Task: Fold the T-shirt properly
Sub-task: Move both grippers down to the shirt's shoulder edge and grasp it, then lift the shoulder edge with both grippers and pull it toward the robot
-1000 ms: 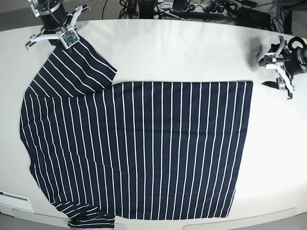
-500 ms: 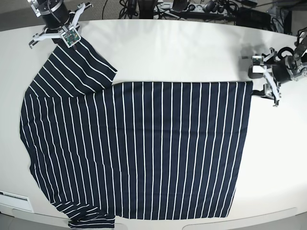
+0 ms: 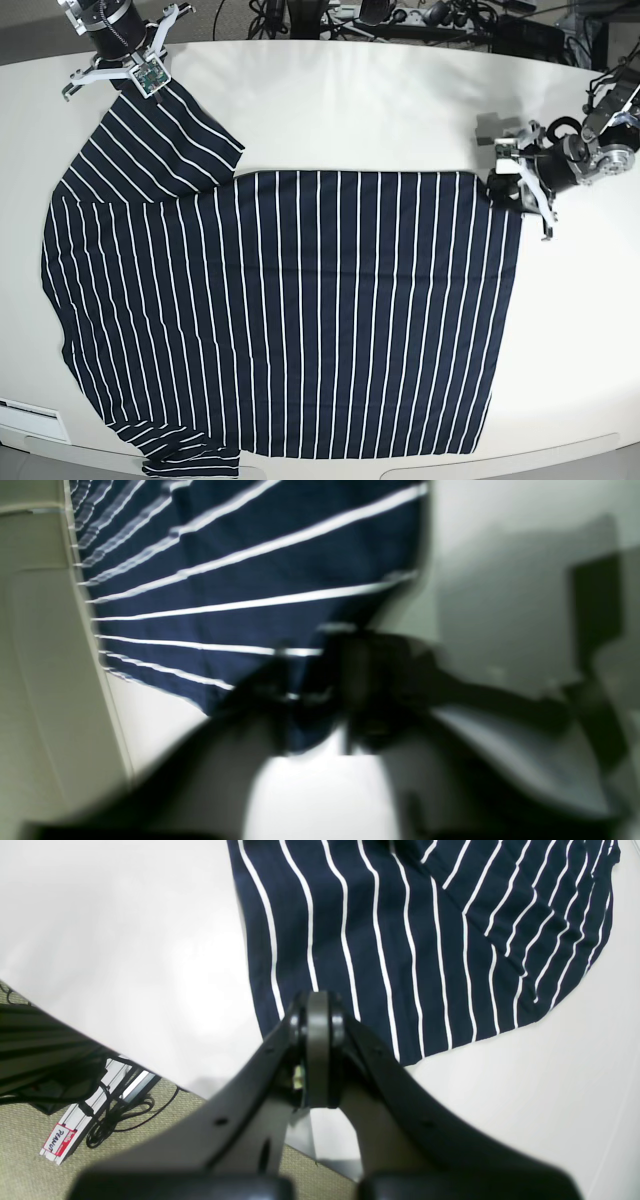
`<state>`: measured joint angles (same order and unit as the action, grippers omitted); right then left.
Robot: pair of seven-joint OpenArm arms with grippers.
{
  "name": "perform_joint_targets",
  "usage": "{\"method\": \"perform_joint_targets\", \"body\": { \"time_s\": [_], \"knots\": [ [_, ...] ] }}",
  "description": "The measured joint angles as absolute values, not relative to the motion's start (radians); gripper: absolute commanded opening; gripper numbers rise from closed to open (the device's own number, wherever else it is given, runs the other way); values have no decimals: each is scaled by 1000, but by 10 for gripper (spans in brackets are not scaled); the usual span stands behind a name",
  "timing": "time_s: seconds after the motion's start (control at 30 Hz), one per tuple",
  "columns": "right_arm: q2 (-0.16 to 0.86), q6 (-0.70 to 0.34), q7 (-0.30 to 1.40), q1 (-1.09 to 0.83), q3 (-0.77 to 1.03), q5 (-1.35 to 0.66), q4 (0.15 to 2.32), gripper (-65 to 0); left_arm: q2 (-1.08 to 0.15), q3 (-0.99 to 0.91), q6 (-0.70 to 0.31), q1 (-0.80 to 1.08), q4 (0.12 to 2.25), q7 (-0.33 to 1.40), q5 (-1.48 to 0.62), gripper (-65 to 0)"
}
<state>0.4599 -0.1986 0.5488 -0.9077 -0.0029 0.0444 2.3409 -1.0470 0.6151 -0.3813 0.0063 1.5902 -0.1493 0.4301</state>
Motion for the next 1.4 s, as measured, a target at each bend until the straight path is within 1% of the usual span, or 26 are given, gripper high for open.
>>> {"method": "perform_joint_targets", "body": {
  "time_s": [0.07,0.13,0.17,0.2,0.3,0.43,0.47,0.5,0.6,0.67,0.73,0.83,0.9,1.2,1.27,1.33,1.4],
  "knots": [
    [459,-199,549,-908,-3,45,2341,-537,-1044,616,-373,8,1591,-122,389,-650],
    [459,-212,548,-907,-3,47,2341,-416,-1040,616,-340,9,1591,-81,379,-650],
    [460,-231,546,-905,-2,51,2341,-368,-1038,618,-319,9,1591,-59,374,-650],
    [459,-246,545,-905,-3,51,2341,-340,-1036,620,-305,9,1591,-49,371,-650],
    [459,-253,529,-899,-3,51,2341,-333,-1036,621,-287,11,1590,-39,371,-650],
    [459,-252,511,-826,-2,24,2313,-332,-1036,621,-287,11,1590,-33,371,-650],
    [459,-265,511,-805,-2,1,2277,-332,-1036,621,-287,11,1590,-33,371,-650],
    [459,-300,529,-793,-2,-6,2251,-332,-1037,621,-287,11,1590,-33,371,-650],
    [458,-377,542,-800,-4,-62,2230,-330,-1036,621,-287,11,1590,-28,374,-650],
    [456,-398,546,-797,-4,-82,2231,-330,-1036,621,-287,11,1590,-30,373,-650],
    [453,-395,547,-797,-4,-77,2231,-329,-1036,621,-287,11,1590,-29,374,-650],
    [454,-359,549,-797,-4,-68,2225,-270,-1037,621,-287,11,1590,-28,374,-650],
    [453,-356,545,-794,-4,-58,2192,-257,-1037,621,-287,11,1590,-30,374,-650],
    [453,-340,502,-789,-4,-63,2088,-258,-1036,621,-287,11,1589,-29,374,-650],
    [454,-336,489,-788,-4,-64,2075,-268,-1036,621,-287,10,1589,-29,374,-650],
    [454,-336,489,-780,-4,-60,2073,-297,-1036,621,-287,11,1589,-29,374,-650],
    [453,-337,487,-768,-4,-24,2072,-304,-1036,621,-287,10,1589,-29,374,-650]
  ]
}}
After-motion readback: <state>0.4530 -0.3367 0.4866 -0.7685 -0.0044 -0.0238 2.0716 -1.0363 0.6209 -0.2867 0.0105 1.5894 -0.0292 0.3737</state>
